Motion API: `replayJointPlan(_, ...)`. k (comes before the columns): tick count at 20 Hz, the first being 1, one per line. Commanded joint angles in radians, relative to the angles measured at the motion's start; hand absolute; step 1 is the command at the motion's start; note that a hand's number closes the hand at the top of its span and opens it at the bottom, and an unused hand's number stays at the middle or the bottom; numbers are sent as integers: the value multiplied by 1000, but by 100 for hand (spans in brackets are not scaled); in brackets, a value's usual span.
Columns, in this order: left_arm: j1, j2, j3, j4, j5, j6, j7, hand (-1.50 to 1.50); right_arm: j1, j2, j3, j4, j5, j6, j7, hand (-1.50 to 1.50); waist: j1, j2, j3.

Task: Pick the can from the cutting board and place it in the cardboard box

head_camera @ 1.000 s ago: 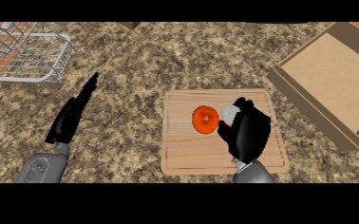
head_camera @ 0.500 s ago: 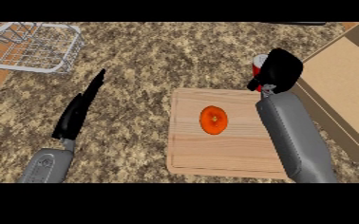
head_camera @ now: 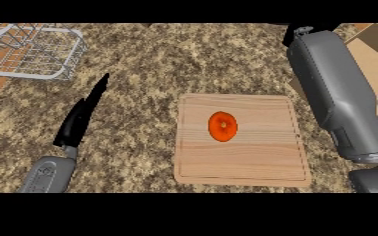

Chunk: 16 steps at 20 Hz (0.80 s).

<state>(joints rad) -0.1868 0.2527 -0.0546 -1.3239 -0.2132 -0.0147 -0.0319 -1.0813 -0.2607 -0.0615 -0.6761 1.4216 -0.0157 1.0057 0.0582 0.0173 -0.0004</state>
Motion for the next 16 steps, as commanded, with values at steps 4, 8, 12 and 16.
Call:
replayJointPlan(4,26,-2,-4,-44,-5,-3,25,0,-179,-46,-37,124,80,30,186,150,-16,-10,0)
replayJointPlan(8,61,-13,-4,-51,-17,17,16,0,-168,-120,-76,104,83,-15,157,150,-33,-13,0)
replayJointPlan(12,31,-7,23,-16,-9,13,24,0,-127,-178,-101,58,90,-9,146,150,-53,-16,0)
replayJointPlan(16,70,26,63,-24,23,-18,-18,0,-37,-205,-135,5,67,24,119,150,-63,-20,0)
